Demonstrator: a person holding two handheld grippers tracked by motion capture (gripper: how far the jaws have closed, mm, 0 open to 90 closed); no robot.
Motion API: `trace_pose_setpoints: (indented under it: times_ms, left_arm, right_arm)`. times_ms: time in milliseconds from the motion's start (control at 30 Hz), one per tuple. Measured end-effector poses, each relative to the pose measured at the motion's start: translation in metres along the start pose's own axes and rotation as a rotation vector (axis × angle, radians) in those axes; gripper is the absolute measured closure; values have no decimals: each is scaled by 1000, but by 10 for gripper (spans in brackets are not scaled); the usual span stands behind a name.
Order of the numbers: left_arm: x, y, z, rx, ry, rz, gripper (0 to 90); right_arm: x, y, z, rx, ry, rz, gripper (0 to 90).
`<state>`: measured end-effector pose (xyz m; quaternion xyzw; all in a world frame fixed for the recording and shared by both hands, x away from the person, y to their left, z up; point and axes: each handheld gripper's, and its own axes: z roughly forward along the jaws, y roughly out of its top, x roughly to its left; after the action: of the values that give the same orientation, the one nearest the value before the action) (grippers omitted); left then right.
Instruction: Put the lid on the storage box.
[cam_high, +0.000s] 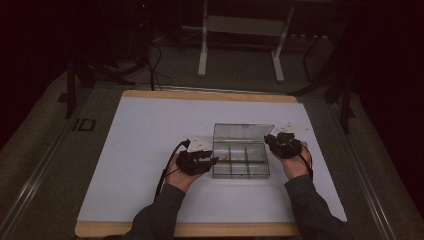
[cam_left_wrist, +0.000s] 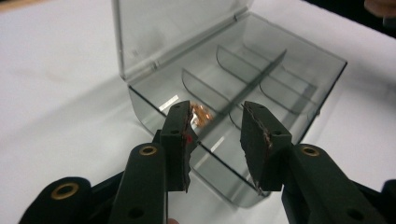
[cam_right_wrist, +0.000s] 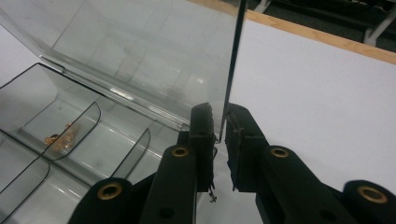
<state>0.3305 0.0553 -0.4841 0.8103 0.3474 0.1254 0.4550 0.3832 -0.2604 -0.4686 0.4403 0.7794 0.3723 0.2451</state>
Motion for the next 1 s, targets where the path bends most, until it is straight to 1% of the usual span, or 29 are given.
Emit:
trace_pose_setpoints:
  times_ms: [33,167,233,333,367,433,533,633,700,833,933,1000]
  left_arm:
    - [1,3,-2,-6,0,3,639]
    - [3,15,-7,-40,-5,-6,666]
    - [4,22,-9,-53,-12,-15,692]
    - [4,31,-11,-72,-19,-18,740]
    - [4,34,-12,-80,-20,-23,752]
    - [5,38,-12,-92,-8,-27,778]
    - [7,41,-11,-103,9,-53,840]
    - [7,43,-9,-103,2,-62,881]
    - [6,43,-8,-102,-12,-74,889]
    - [4,43,-5,-98,-10,-85,895]
    - [4,42,-5,-105,-14,-99,896]
    - [4,41,-6,-103,-13,-95,896]
  right_arm:
    - [0,0,0,-1,1,0,814]
    - [0,0,-1,-2,2,4,814]
    - [0,0,-1,-5,1,3,815]
    - [0,-1,-2,-9,2,3,814]
    - [0,-1,-2,-10,2,2,815]
    - [1,-2,-2,-13,2,1,815]
    - [1,-3,-3,-15,1,1,814]
    - [2,-5,-4,-19,5,4,814]
    - [2,-6,-5,-23,5,4,814]
    - [2,-7,-6,-26,7,-7,814]
    - [3,-10,-8,-31,7,-11,812]
    - [3,-12,-9,-37,10,-15,811]
